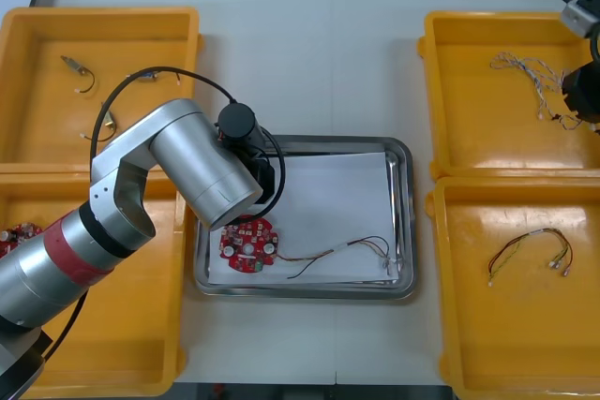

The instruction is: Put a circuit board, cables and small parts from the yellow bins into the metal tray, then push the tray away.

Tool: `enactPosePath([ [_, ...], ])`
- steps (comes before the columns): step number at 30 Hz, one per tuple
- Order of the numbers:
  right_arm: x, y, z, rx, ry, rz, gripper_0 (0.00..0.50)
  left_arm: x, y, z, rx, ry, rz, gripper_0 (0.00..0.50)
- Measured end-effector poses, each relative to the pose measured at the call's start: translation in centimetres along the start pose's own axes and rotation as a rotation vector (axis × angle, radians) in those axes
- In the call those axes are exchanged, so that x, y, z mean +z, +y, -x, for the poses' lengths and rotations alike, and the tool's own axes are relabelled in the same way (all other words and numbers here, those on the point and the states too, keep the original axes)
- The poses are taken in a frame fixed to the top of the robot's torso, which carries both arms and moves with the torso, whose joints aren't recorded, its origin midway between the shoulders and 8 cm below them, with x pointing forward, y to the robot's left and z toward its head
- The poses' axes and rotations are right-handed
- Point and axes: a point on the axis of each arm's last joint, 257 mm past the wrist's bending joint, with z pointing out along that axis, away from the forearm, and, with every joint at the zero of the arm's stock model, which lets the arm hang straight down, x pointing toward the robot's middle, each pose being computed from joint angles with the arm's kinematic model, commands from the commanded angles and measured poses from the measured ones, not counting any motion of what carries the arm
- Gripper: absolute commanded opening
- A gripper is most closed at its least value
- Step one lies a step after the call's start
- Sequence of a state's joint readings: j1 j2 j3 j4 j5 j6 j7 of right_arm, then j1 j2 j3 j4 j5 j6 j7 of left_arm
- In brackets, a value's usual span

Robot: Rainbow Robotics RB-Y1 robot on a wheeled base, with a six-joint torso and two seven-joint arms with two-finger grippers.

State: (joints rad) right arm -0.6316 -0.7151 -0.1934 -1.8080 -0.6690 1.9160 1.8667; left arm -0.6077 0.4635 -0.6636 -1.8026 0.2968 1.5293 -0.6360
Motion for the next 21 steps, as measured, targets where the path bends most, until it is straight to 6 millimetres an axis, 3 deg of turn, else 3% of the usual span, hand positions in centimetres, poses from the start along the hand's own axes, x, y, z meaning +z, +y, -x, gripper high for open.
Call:
enactPosePath([
  [3,-0.1,1.2,0.2,-0.061,-0.017,0.036,0.0,0.0,0.0,0.0,0.0,0.0,0.0,0.44],
  [5,-0.3,2.1,0.5,-0.079,-0.031,0.064,0.0,0.0,0.0,0.0,0.0,0.0,0.0,0.481],
  [15,-1.2,4.9,1.1,-0.206,-0.086,0.11,0.0,-0.3,-0.2,-0.4,0.002,0.016,-0.003,0.5],
  [21,-1.3,6.5,1.0,-0.235,-0.109,0.118,0.0,-2.7,-0.1,-0.7,0.005,0.071,0.008,0.499],
])
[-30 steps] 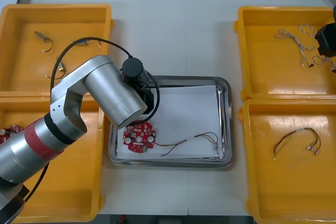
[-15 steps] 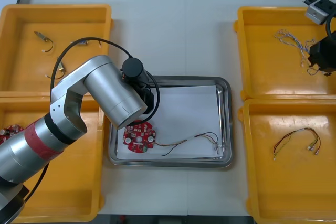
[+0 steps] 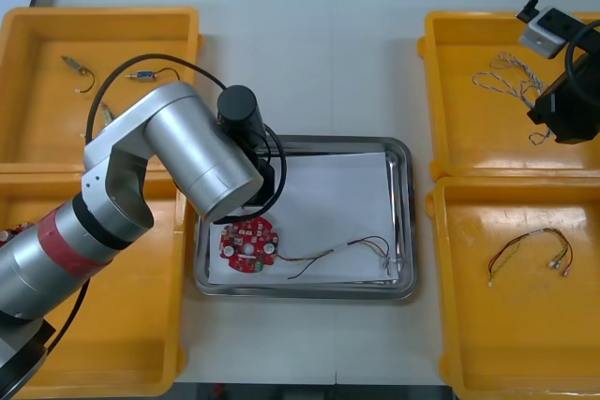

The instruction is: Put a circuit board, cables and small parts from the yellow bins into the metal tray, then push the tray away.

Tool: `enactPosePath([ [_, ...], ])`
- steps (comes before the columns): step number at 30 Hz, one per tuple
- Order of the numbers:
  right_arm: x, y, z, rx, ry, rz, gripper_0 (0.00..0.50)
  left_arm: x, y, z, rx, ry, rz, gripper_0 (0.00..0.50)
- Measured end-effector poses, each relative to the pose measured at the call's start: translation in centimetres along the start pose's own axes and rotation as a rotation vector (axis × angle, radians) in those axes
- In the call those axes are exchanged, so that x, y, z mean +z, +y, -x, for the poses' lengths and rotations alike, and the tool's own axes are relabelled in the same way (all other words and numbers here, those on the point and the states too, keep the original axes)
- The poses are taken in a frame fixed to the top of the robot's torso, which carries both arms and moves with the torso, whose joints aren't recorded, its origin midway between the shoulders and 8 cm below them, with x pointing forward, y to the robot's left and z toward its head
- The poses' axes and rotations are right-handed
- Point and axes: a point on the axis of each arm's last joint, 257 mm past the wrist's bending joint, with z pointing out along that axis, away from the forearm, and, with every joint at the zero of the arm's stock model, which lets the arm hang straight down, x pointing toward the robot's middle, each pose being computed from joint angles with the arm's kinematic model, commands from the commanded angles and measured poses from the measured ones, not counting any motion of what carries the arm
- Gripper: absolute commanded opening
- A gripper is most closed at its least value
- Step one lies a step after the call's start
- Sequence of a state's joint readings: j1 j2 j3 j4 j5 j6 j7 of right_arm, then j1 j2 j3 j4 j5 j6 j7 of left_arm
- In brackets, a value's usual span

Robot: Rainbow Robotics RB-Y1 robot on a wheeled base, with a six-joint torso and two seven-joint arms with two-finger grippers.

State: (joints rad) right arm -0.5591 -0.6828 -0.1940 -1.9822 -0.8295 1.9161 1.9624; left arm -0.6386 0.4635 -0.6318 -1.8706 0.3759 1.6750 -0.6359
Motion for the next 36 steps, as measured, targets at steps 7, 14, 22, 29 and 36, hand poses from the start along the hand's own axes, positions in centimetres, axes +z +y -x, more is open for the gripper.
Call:
enactPosePath([
  [7,0.0,2.1,0.9,-0.069,-0.016,-0.001,0.0,-3.7,-0.3,2.0,-0.017,0.021,-0.019,0.5],
  [14,0.8,5.5,1.8,-0.202,0.005,0.0,0.0,-6.6,0.3,4.3,-0.055,0.035,-0.034,0.5],
  [22,2.2,10.1,2.0,-0.334,0.03,0.05,0.0,-8.6,3.7,6.8,-0.134,0.038,-0.058,0.5],
  [29,3.8,13.6,1.9,-0.428,0.049,0.1,0.0,-8.8,8.0,8.5,-0.213,0.033,-0.009,0.5],
  [36,5.5,17.2,2.8,-0.515,0.015,0.137,0.0,-8.6,12.0,10.5,-0.33,0.029,0.016,0.5],
])
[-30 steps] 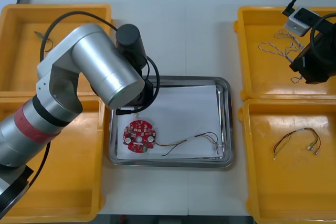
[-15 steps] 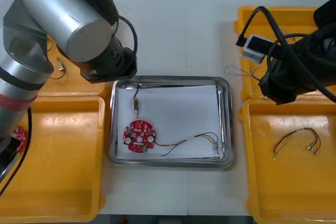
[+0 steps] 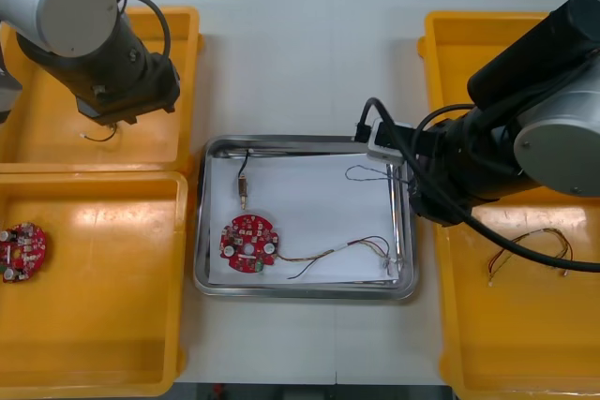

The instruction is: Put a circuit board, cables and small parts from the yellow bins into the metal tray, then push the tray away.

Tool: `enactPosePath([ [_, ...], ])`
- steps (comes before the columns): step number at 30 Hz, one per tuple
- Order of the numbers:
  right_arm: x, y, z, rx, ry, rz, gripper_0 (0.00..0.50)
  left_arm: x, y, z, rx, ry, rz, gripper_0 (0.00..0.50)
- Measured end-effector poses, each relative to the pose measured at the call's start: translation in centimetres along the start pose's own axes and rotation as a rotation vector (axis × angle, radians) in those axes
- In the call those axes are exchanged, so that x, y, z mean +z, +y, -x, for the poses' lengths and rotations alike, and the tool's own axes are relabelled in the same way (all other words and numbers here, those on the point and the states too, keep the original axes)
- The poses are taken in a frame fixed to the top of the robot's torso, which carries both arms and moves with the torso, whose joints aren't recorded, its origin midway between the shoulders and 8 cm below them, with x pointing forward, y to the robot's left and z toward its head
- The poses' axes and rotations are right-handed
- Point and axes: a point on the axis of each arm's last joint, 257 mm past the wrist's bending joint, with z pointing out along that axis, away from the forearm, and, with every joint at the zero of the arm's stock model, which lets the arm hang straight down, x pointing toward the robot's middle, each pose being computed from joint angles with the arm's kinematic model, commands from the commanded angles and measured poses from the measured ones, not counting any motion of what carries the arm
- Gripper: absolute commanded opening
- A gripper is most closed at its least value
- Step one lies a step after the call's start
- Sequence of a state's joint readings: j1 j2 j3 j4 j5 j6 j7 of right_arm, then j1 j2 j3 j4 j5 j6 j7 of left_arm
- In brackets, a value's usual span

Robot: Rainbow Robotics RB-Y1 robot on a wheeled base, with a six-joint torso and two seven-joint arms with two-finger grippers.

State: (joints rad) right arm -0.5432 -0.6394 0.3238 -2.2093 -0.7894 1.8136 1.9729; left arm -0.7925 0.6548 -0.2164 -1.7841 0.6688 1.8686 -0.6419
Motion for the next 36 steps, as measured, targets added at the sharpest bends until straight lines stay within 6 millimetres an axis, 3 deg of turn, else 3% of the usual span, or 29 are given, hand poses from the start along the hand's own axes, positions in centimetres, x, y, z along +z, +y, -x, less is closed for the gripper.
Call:
enactPosePath([
  [7,2.3,1.7,2.3,-0.127,-0.008,0.006,0.0,-0.7,3.1,4.0,-0.039,-0.091,0.046,0.5],
  [17,5.5,1.4,4.7,-0.301,-0.011,0.019,0.0,-1.1,5.9,7.5,-0.057,-0.18,0.092,0.5],
  [23,6.8,1.2,5.1,-0.327,0.004,0.005,0.0,-0.8,7.3,8.9,-0.056,-0.19,0.101,0.5],
  [31,8.7,0.7,4.8,-0.385,0.026,0.003,0.0,-0.1,7.0,10.3,0.019,-0.233,0.076,0.5],
  [36,9.6,0.3,4.2,-0.372,0.039,0.007,0.0,1.4,7.5,10.7,0.002,-0.246,0.06,0.5],
])
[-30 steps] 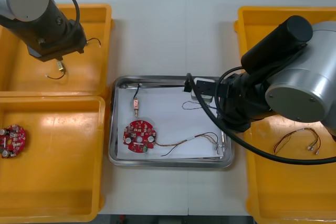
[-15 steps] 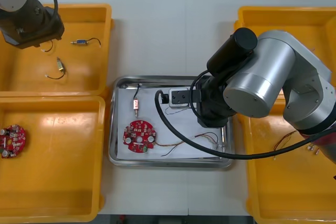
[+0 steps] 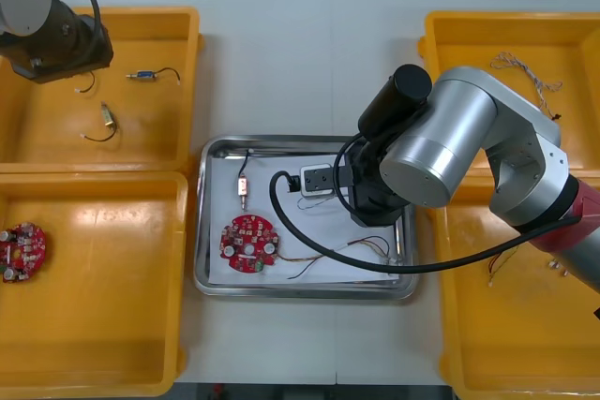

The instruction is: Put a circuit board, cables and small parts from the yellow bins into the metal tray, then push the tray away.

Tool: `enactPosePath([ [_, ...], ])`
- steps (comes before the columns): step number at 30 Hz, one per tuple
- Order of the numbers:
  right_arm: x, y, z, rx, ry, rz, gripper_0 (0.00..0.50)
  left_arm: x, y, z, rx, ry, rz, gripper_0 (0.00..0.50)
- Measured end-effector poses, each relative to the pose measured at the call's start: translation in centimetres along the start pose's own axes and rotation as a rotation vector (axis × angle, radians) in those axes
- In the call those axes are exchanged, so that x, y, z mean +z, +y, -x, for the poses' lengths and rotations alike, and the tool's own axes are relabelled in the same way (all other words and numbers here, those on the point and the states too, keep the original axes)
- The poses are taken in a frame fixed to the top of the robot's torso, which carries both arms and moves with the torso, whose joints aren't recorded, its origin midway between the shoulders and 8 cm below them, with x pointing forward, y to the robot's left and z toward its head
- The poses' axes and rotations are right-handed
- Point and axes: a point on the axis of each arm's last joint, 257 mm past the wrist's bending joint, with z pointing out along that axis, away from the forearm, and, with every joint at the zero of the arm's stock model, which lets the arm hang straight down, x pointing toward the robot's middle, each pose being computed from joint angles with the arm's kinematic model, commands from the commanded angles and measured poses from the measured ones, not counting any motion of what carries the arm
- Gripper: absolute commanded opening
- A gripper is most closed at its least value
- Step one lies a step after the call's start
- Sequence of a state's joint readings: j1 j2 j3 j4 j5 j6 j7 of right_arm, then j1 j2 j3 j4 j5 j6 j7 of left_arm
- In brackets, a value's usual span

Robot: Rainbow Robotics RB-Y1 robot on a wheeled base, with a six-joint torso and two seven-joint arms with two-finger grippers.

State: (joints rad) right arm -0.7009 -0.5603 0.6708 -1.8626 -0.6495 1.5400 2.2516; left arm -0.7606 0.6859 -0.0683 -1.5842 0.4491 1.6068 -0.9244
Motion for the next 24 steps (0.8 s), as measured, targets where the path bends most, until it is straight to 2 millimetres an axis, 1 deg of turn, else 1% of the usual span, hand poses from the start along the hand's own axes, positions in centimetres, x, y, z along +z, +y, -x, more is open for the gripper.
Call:
enactPosePath([
  [4,0.8,-0.2,-0.1,0.007,-0.004,-0.003,0.0,1.7,1.1,-0.6,-0.023,0.018,0.01,0.5],
  [7,1.2,-0.2,-0.1,0.004,-0.002,-0.004,0.014,2.9,2.0,-1.3,-0.025,0.045,0.026,0.5],
  [9,1.3,-0.1,-0.1,0.001,0.0,-0.002,0.067,3.6,2.2,-1.8,-0.008,0.057,0.027,0.5],
  [11,1.3,0.0,-0.1,0.001,0.001,-0.002,0.187,4.0,2.3,-2.1,0.019,0.061,0.029,0.5],
  [12,1.3,0.0,-0.1,0.001,0.001,-0.001,0.218,4.2,2.3,-2.1,0.034,0.058,0.033,0.5],
  [13,1.3,0.0,-0.1,0.001,0.001,-0.001,0.278,4.3,2.4,-2.1,0.048,0.053,0.039,0.5],
  [14,1.3,0.0,-0.1,0.001,0.001,-0.001,0.368,4.4,2.4,-2.1,0.058,0.049,0.043,0.5],
  [15,1.3,0.0,-0.1,0.001,0.001,-0.001,0.408,4.6,2.4,-2.2,0.064,0.044,0.044,0.5],
  [16,1.3,0.0,-0.1,0.001,0.001,-0.001,0.472,4.8,2.2,-2.3,0.067,0.04,0.042,0.5],
  [17,1.3,0.0,-0.1,0.0,0.001,-0.001,0.5,5.0,2.1,-2.4,0.067,0.035,0.039,0.5],
  [24,1.3,0.2,0.0,0.001,-0.005,0.009,0.5,6.8,2.0,-3.2,0.061,0.008,0.026,0.5],
])
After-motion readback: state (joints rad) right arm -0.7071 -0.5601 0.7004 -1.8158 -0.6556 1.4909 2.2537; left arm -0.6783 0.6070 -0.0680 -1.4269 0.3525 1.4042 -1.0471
